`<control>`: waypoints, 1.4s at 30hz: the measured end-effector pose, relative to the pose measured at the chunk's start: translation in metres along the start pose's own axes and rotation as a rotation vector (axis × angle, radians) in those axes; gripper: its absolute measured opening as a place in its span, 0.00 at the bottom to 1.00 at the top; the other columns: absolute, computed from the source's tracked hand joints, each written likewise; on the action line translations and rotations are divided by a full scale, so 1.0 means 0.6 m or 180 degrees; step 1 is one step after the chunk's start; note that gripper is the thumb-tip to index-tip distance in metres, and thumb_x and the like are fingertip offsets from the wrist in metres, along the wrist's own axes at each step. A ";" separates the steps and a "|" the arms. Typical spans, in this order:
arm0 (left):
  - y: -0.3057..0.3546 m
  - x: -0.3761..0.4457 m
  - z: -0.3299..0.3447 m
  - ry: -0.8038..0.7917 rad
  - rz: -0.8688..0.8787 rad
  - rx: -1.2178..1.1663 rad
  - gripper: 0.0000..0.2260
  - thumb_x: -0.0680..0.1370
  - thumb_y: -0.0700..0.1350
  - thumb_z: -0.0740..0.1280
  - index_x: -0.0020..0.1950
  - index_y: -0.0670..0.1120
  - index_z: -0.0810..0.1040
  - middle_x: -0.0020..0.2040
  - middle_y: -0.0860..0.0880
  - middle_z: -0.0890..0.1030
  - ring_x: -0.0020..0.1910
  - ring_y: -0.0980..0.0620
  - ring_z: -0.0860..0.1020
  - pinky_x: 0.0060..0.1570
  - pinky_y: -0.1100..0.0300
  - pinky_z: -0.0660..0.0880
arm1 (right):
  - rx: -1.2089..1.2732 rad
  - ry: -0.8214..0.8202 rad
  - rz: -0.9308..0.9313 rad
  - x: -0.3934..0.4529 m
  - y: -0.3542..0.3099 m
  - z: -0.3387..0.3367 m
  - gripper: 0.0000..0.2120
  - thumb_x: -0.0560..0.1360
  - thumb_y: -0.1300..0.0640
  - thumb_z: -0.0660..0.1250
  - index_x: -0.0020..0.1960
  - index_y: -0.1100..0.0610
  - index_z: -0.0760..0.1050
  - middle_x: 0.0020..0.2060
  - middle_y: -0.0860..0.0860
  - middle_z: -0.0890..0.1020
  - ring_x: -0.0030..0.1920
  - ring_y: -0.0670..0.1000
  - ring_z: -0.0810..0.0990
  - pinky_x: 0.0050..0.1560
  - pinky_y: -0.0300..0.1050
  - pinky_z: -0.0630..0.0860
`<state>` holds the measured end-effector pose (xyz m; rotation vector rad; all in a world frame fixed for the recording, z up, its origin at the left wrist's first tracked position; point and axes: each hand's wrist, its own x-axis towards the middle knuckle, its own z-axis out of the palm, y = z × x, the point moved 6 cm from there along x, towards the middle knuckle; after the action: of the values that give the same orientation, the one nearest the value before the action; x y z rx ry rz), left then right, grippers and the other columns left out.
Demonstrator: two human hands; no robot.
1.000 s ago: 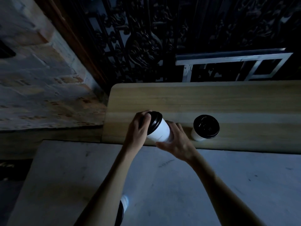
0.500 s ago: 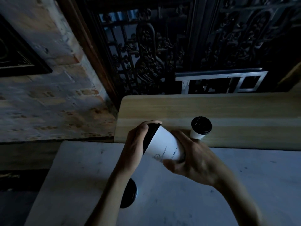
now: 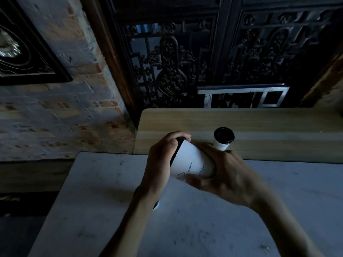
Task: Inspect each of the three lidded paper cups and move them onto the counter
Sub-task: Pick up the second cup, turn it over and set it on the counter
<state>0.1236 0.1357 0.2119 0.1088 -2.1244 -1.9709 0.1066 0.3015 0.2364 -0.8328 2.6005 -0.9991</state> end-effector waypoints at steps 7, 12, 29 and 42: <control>0.018 -0.029 -0.008 -0.0062 0.0206 0.0079 0.20 0.81 0.55 0.55 0.59 0.48 0.83 0.58 0.50 0.86 0.63 0.48 0.82 0.67 0.37 0.74 | -0.0128 0.0020 -0.0123 -0.020 -0.026 -0.001 0.38 0.67 0.29 0.67 0.73 0.41 0.69 0.52 0.41 0.83 0.45 0.45 0.81 0.44 0.47 0.80; 0.031 -0.035 -0.013 -0.0029 0.0321 -0.0024 0.20 0.80 0.55 0.57 0.58 0.47 0.84 0.57 0.49 0.87 0.62 0.48 0.82 0.66 0.41 0.74 | 0.0039 0.0098 -0.0125 -0.028 -0.027 0.003 0.39 0.66 0.29 0.70 0.73 0.41 0.70 0.53 0.39 0.83 0.46 0.42 0.82 0.44 0.42 0.80; 0.061 -0.027 -0.015 0.0089 0.0238 -0.0478 0.13 0.80 0.53 0.64 0.56 0.56 0.88 0.57 0.51 0.89 0.60 0.51 0.85 0.61 0.55 0.80 | 0.2279 -0.0110 0.0438 -0.041 -0.017 0.030 0.27 0.73 0.38 0.71 0.60 0.59 0.80 0.46 0.61 0.85 0.40 0.51 0.83 0.38 0.49 0.79; 0.050 -0.008 -0.008 -0.0159 -0.0194 -0.0861 0.22 0.76 0.60 0.65 0.60 0.48 0.87 0.60 0.45 0.88 0.62 0.47 0.85 0.65 0.49 0.78 | 0.2521 0.0246 0.0344 -0.051 -0.046 0.029 0.27 0.73 0.45 0.74 0.71 0.49 0.76 0.58 0.52 0.87 0.56 0.53 0.87 0.52 0.52 0.84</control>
<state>0.1324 0.1349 0.2413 0.0774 -1.8809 -2.2970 0.1503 0.2933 0.2422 -0.4392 1.9704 -1.8462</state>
